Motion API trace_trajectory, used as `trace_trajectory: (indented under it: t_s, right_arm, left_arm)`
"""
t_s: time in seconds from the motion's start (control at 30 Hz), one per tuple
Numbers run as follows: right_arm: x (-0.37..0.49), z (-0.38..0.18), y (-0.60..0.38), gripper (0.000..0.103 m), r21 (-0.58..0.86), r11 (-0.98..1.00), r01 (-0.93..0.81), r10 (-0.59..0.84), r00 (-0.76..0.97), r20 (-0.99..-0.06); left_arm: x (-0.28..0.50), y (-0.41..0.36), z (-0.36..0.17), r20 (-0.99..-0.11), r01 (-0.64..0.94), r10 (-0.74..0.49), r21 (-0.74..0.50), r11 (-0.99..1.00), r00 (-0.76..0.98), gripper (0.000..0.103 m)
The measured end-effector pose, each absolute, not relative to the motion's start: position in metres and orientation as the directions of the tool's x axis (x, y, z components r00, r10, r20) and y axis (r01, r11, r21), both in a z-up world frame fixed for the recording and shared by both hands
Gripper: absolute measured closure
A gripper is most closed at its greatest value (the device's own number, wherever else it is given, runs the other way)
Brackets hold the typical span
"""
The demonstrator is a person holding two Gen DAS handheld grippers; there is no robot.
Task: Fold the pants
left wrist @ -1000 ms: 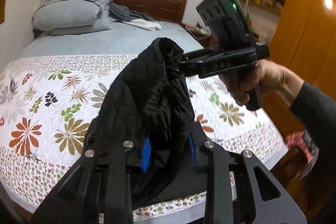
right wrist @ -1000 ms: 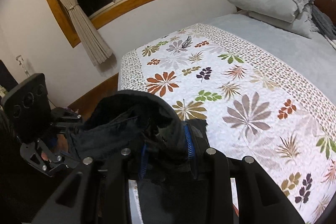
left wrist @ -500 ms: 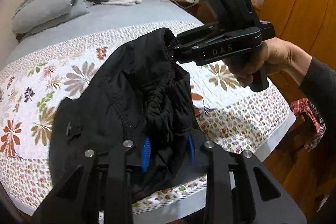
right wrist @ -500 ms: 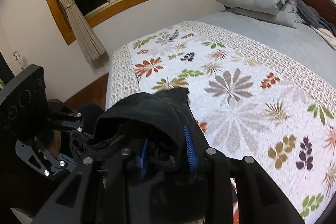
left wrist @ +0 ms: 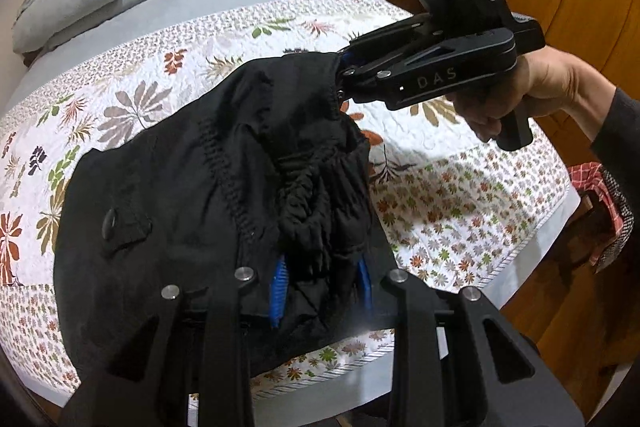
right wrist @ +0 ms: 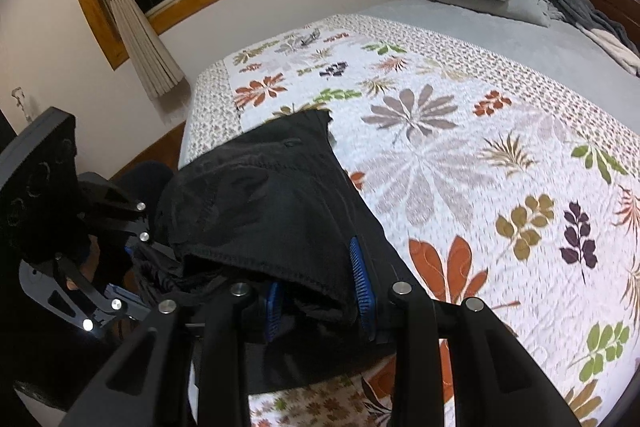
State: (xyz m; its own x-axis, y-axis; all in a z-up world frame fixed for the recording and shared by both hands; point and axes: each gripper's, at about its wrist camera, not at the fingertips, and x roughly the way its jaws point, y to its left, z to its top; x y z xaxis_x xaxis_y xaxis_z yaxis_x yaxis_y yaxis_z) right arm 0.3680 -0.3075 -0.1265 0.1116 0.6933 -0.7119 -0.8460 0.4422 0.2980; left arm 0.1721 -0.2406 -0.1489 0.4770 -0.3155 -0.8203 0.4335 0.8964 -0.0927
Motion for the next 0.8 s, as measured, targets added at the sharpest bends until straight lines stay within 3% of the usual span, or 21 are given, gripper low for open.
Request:
trace_trajectory:
  t_s: [0.43,0.8]
  right_arm:
    - [0.367,-0.161,-0.338,0.071,0.322,0.505,-0.801,0.663,0.121,-0.738]
    - [0.358,-0.158,-0.338,0.071,0.289,0.560,-0.777,0.624,0.166,-0.764]
  left_arm:
    - [0.174,-0.254,-0.175,-0.849,0.444,-0.297,-0.085,0.892,0.436,0.076]
    - [0.171,-0.258,-0.180,-0.857,0.450,-0.270,-0.051,0.891,0.438,0.076]
